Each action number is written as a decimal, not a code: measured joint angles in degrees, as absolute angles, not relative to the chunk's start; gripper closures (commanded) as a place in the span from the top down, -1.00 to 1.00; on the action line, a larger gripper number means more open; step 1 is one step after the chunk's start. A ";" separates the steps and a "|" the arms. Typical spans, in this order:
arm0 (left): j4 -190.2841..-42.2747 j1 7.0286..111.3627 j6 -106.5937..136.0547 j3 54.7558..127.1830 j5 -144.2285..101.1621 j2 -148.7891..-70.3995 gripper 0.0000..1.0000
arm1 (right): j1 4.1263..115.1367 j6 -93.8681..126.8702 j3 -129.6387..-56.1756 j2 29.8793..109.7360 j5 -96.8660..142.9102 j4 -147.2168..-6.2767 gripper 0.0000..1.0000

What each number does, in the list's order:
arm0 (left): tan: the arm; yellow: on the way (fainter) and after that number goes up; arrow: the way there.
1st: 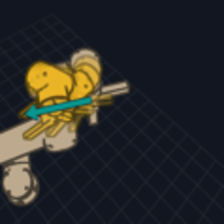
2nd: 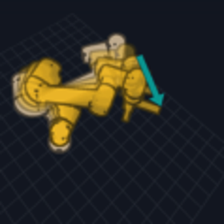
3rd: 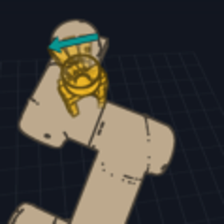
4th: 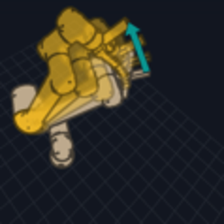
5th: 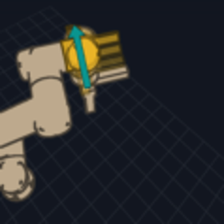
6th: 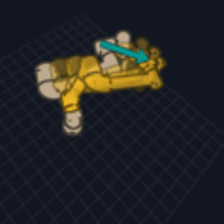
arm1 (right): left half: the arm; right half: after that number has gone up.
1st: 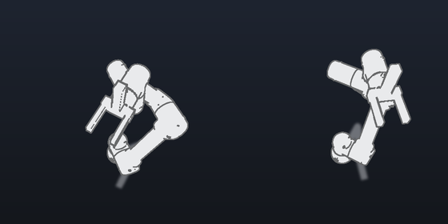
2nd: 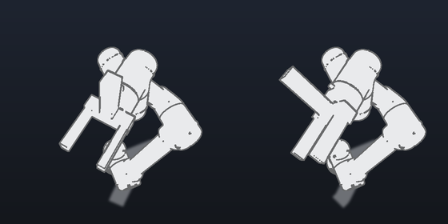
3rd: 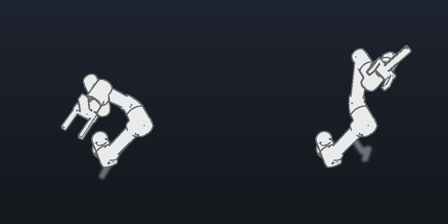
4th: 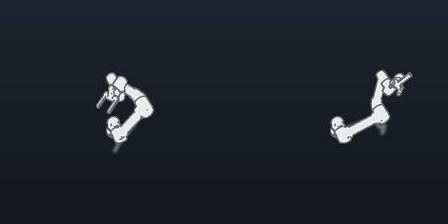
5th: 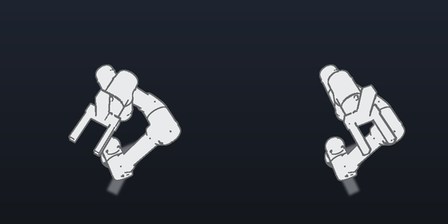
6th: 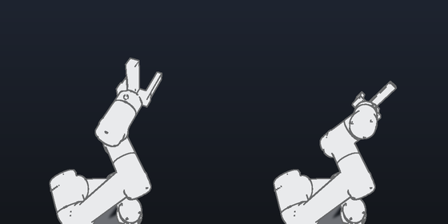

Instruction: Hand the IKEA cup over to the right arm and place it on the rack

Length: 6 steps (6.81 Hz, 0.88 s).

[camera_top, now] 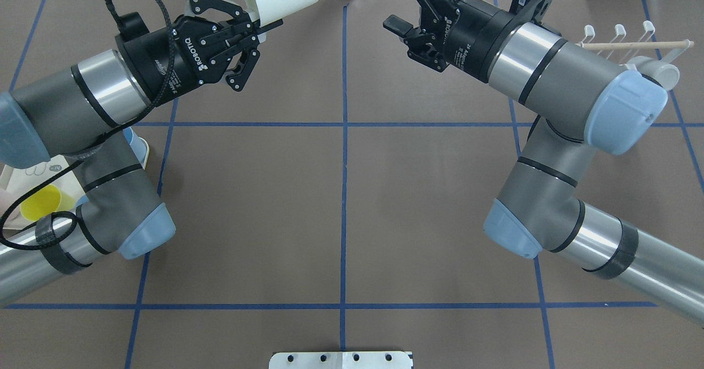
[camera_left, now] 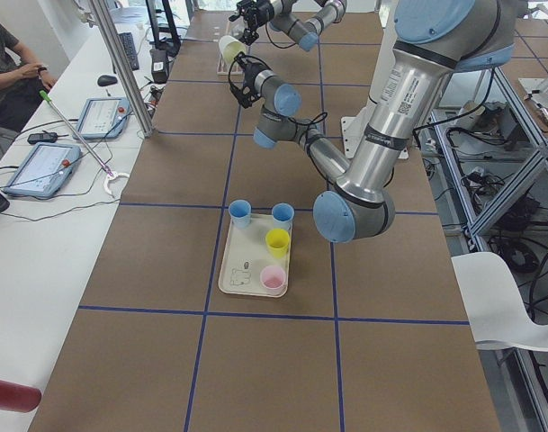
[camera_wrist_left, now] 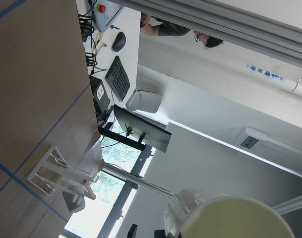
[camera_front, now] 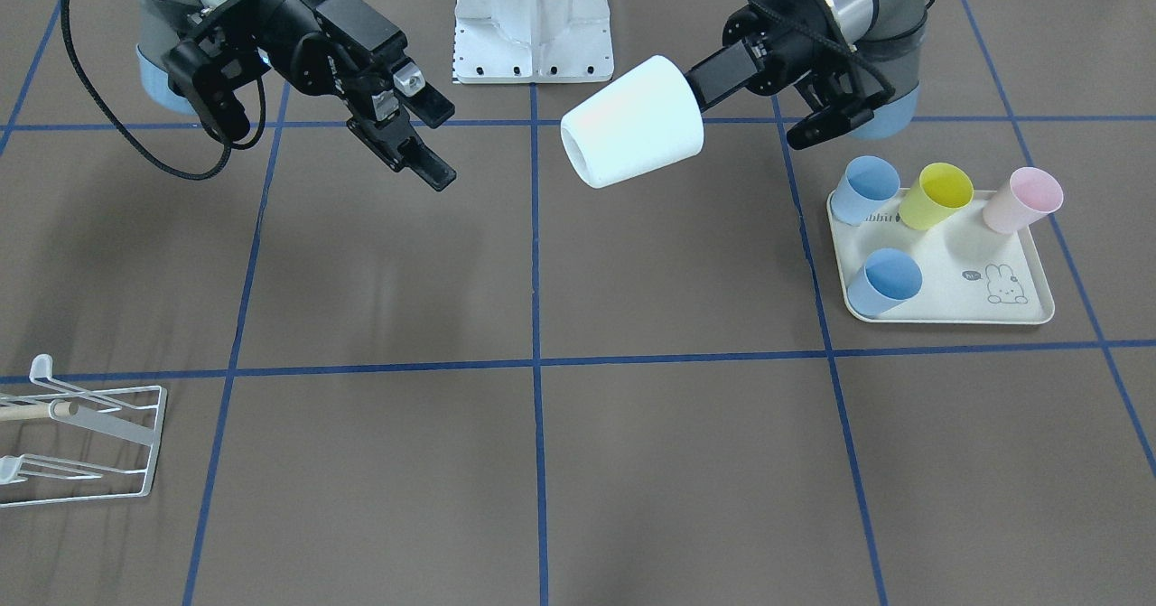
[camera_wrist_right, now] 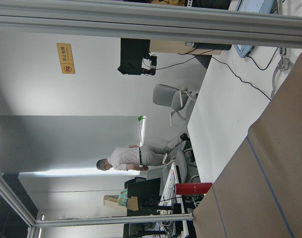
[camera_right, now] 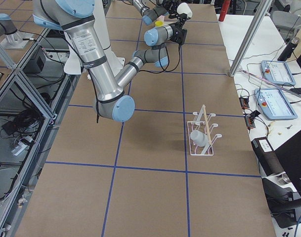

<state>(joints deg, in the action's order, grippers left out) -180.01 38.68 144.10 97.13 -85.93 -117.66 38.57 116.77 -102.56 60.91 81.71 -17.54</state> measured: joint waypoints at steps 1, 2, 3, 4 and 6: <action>-181.68 37.76 144.73 95.65 -84.20 -118.67 -1.00 | 38.00 116.85 -102.66 60.91 81.65 -16.72 0.99; -182.38 37.20 144.93 94.05 -83.47 -119.92 -1.00 | 37.52 116.86 -102.67 60.91 81.60 -16.43 0.99; -182.49 36.43 144.95 92.89 -83.19 -121.01 -1.00 | 37.14 116.81 -102.59 60.88 81.57 -16.37 0.99; -182.26 35.60 144.89 92.18 -82.97 -121.99 -1.00 | 36.89 116.71 -102.50 60.85 81.57 -16.41 0.99; -181.83 34.40 144.85 90.85 -82.66 -123.76 -1.00 | 36.52 116.56 -102.09 60.77 81.34 -16.56 0.99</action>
<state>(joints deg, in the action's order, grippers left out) -181.83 34.40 144.85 90.85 -82.66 -123.76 36.52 116.56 -102.09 60.77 81.34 -16.56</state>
